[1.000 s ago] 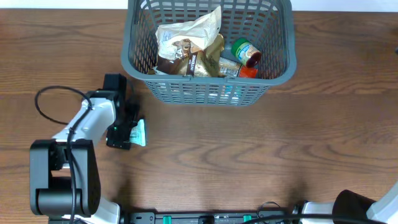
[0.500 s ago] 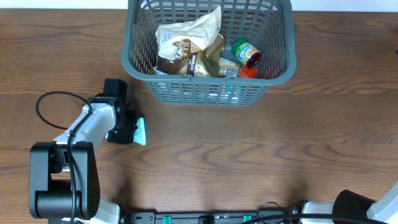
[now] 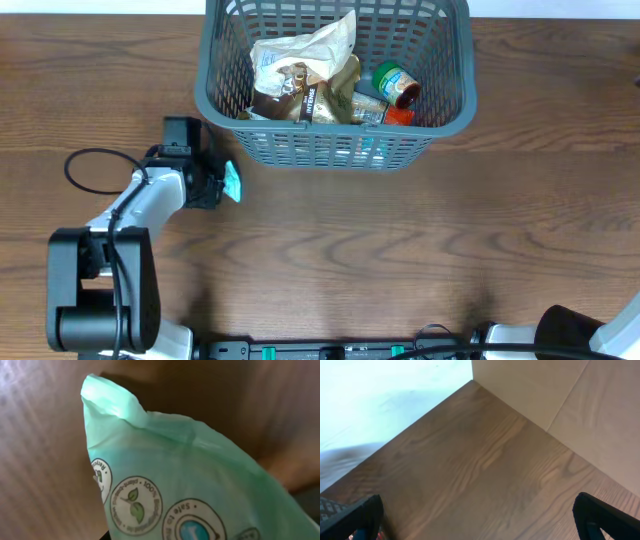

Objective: Pack container
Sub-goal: 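Lift the green pack with the left gripper and drop it into the basket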

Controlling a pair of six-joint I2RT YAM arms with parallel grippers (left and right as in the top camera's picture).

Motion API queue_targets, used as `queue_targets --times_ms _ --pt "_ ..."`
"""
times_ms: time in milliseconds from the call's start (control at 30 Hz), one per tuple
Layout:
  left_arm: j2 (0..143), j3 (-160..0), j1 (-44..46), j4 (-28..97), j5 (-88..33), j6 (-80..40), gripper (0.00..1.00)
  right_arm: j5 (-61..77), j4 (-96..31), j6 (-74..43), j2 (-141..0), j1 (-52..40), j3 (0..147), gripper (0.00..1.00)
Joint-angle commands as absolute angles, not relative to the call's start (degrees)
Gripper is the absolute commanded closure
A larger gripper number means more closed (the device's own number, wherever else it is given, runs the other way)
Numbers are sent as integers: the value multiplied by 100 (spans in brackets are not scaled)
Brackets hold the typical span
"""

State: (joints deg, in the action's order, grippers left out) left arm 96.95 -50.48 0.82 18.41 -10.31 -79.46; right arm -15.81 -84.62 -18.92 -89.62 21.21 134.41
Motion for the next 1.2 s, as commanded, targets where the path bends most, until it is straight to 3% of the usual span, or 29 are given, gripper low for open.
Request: queue_targets --times_ms 0,267,533,767,1167 --pt "9240 -5360 -239 1638 -1070 -7870 89 -1584 -8471 -1968 -8991 2167 13443 1" --pt "8136 -5575 -913 558 -1131 -7581 89 -1584 -8471 -1968 -8991 2167 13443 1" --pt "7113 -5575 -993 -2661 -1614 -5955 94 -1584 -8471 -1968 -8991 2167 13443 1" --pt "6982 -5577 -974 -4906 -2569 -5577 94 -1584 -8471 -1968 -8991 2167 13443 1" --pt "7000 -5647 75 -5216 -3559 -3769 94 -1584 -8471 -1968 -8991 2167 13443 1"
